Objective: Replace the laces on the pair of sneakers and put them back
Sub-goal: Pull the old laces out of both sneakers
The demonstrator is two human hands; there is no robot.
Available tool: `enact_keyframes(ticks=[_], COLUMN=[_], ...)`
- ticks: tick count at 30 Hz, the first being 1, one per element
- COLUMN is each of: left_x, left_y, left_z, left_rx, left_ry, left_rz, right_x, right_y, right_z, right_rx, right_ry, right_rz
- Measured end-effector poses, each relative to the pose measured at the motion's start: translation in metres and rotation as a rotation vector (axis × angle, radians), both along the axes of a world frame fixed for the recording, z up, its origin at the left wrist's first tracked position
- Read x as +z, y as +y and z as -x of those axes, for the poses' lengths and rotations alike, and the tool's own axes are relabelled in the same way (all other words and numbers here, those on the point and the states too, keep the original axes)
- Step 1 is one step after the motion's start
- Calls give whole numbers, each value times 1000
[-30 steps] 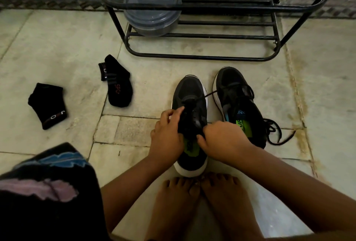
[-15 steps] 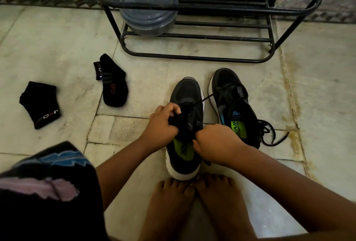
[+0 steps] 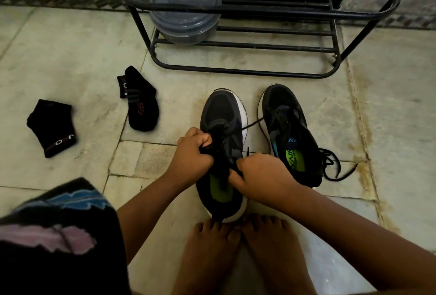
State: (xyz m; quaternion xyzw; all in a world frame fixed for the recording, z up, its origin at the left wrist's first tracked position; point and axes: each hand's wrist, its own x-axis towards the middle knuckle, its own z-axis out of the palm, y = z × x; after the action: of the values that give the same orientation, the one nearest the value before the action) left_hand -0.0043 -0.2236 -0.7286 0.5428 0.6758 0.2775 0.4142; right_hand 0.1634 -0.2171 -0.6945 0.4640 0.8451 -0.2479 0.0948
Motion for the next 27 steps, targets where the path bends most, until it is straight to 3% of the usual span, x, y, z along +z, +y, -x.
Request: enact_keyframes(ticks=[6, 15, 24, 27], left_x=[12, 11, 19, 30], left_y=[-3, -11, -7, -1], left_z=[2, 1, 4, 9], left_rx=[13, 97, -38, -9], left_ry=[-174, -202, -73, -205], left_rz=[8, 14, -91, -24], right_x=[-8, -12, -12, -12], right_y=[-1, 7, 4, 3], right_z=[-15, -15, -14, -13], right_rx=[-130, -59, -46, -42], right_ry=[74, 10, 10, 29], right_rz=[90, 103, 80, 64])
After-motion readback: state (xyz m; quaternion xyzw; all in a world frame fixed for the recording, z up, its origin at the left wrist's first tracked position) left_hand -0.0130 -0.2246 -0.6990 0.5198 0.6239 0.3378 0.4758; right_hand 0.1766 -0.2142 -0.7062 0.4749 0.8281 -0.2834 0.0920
